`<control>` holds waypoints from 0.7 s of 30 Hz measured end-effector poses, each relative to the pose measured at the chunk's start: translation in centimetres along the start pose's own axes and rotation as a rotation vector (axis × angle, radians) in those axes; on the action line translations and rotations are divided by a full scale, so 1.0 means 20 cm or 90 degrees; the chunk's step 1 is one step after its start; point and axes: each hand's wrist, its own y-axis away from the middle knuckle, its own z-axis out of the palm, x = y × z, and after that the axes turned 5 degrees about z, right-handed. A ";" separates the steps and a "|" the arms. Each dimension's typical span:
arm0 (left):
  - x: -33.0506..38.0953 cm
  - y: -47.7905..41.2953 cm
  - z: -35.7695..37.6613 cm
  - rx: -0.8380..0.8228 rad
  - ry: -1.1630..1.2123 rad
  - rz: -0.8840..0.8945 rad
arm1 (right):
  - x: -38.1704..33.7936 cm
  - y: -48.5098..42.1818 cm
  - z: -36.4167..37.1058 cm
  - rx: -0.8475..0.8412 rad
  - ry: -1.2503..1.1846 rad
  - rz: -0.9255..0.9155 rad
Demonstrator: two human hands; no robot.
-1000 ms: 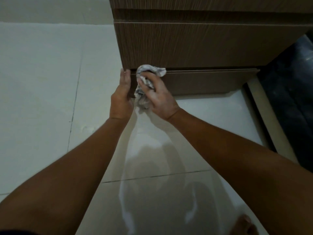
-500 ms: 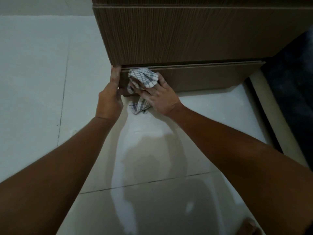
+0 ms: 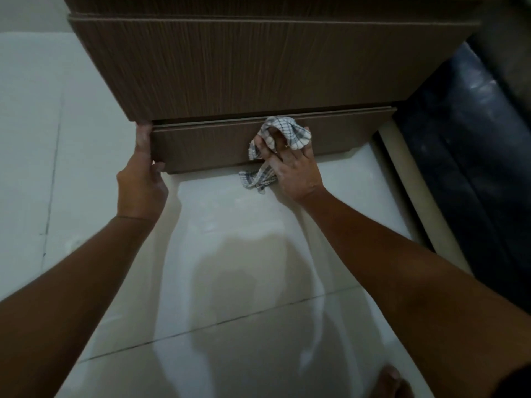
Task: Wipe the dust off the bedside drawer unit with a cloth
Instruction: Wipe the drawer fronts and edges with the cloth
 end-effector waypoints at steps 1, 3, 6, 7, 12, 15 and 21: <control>0.00 0.00 0.01 0.002 0.004 -0.004 | 0.03 0.02 0.00 -0.017 -0.009 0.024; 0.00 0.00 0.02 0.008 0.012 -0.013 | 0.08 0.06 0.00 -0.066 -0.031 0.083; 0.03 0.01 0.01 0.010 0.023 -0.024 | 0.13 0.10 -0.01 -0.125 -0.092 0.199; 0.04 0.01 0.01 0.009 0.022 -0.022 | 0.16 0.10 -0.02 -0.127 -0.111 0.251; 0.03 0.01 0.03 0.015 0.019 -0.024 | 0.27 0.10 -0.01 -0.071 -0.071 0.455; 0.02 0.01 0.03 0.024 0.024 -0.020 | 0.32 0.04 0.01 -0.075 -0.116 0.645; 0.02 0.02 0.04 0.019 0.036 -0.017 | 0.45 0.00 -0.15 -0.064 -0.344 0.758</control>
